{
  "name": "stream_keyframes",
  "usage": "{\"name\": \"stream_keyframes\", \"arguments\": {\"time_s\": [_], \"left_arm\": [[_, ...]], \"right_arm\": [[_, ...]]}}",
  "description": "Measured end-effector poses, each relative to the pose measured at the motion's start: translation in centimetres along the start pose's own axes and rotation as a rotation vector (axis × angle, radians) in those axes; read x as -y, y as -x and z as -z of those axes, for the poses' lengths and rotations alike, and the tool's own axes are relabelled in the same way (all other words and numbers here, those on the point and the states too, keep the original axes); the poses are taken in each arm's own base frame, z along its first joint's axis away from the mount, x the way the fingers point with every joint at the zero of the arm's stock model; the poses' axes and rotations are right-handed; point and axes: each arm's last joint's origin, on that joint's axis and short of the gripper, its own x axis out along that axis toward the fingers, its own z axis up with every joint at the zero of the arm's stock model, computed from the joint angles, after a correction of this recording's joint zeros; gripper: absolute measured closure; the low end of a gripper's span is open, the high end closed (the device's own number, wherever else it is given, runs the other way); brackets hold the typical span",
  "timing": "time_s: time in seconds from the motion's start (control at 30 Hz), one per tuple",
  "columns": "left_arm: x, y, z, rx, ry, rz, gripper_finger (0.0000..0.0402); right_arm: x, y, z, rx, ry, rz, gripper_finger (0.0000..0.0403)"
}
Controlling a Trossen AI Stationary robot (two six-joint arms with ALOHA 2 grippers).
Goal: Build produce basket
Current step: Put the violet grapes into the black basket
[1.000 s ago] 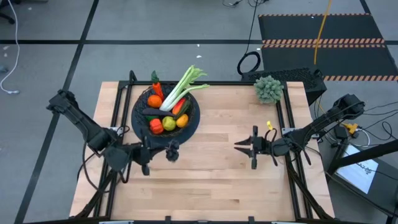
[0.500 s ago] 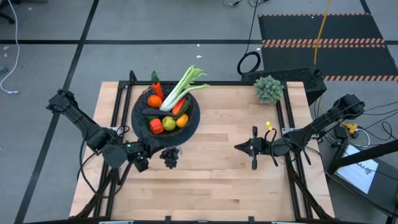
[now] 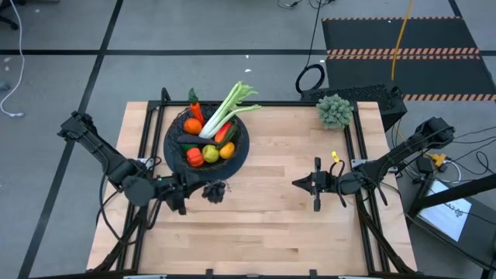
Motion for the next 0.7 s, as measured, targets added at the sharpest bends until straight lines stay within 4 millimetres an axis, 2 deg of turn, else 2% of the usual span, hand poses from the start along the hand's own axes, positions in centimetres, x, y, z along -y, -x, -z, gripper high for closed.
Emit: {"name": "stream_keyframes", "arguments": {"time_s": [0.47, 0.7], "left_arm": [[-0.32, 0.01, -0.40, 0.037, 0.612, -0.014, 0.0394], [-0.18, -0.15, -0.45, 0.036, 0.765, -0.014, 0.0397]], "right_arm": [[0.00, 0.00, 0.00, 0.000, 0.000, 0.000, 0.0399], [0.00, 0.00, 0.00, 0.000, 0.000, 0.000, 0.0399]]}}
